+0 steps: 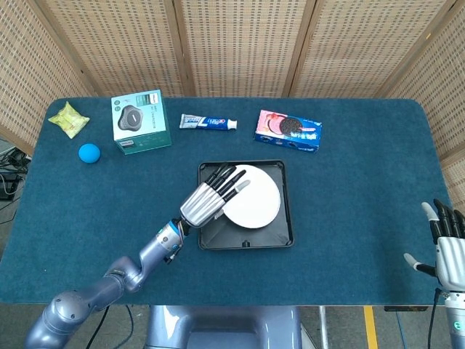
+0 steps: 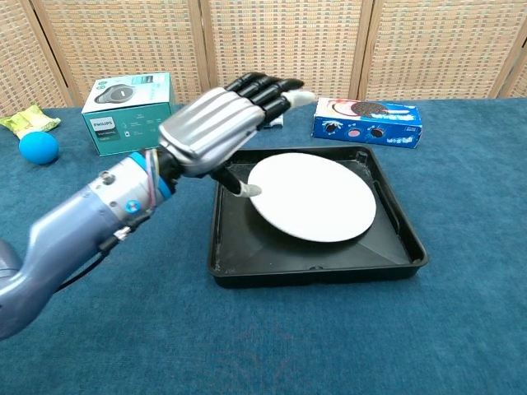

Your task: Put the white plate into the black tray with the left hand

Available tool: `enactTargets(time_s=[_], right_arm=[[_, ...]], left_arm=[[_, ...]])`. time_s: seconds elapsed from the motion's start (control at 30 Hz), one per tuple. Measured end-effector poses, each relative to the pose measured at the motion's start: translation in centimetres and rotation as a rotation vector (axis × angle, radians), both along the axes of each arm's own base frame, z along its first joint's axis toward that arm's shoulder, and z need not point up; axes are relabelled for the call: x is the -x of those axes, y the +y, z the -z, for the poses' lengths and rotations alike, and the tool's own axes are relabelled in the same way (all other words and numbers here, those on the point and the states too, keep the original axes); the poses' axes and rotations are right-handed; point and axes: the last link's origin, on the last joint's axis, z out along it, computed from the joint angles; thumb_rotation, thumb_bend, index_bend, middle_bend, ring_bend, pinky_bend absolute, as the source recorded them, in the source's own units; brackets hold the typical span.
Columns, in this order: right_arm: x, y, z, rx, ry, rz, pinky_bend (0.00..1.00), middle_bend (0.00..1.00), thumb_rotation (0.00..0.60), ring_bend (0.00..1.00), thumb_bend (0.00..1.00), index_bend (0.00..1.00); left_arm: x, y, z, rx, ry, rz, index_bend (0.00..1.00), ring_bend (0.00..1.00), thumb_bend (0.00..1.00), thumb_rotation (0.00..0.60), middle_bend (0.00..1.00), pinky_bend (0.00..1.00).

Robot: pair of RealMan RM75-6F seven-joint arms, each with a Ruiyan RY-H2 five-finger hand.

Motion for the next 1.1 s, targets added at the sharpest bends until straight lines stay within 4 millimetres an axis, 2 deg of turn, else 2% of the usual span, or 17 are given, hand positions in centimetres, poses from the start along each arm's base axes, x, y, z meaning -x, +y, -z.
enactTargets(time_s=[0.4,0.7,0.9,1.0,1.1], right_arm=[[-1.0,0.2,0.7,-0.025,0.011,-0.029,0.0,0.0,0.6,0.0,0.22,0.08],[-1.4,0.5,1.1,-0.044,0.024,-0.037,0.0,0.0,0.6,0.0,0.22,0.06],[-1.8,0.7,1.6,-0.083,0.044,-0.031,0.0,0.0,0.6,0.0,0.22,0.02],[-2.2,0.7,1.9,-0.103,0.056,-0.031,0.0,0.0,0.6,0.0,0.22,0.02],[-2.7,0.8,2.1,-0.115,0.056,-0.04,0.0,0.0,0.6,0.0,0.22,0.01]], left_arm=[[3.6,-1.1,-3.7,-0.022,-0.026,-0.054,0.0,0.0,0.0,0.6,0.0,0.0],[7.4,-3.4,-7.1,-0.025,-0.055,-0.182,0.0,0.0,0.0,0.6,0.0,0.0],[10.1,-6.9,-10.2,0.015,-0.047,-0.353,0.0,0.0,0.0,0.6,0.0,0.0],[11.8,-9.7,-12.4,0.028,-0.002,-0.473,0.0,0.0,0.0,0.6,0.0,0.0],[14.3,-13.4,-15.0,0.008,0.071,-0.614,0.0,0.0,0.0,0.6,0.0,0.0]])
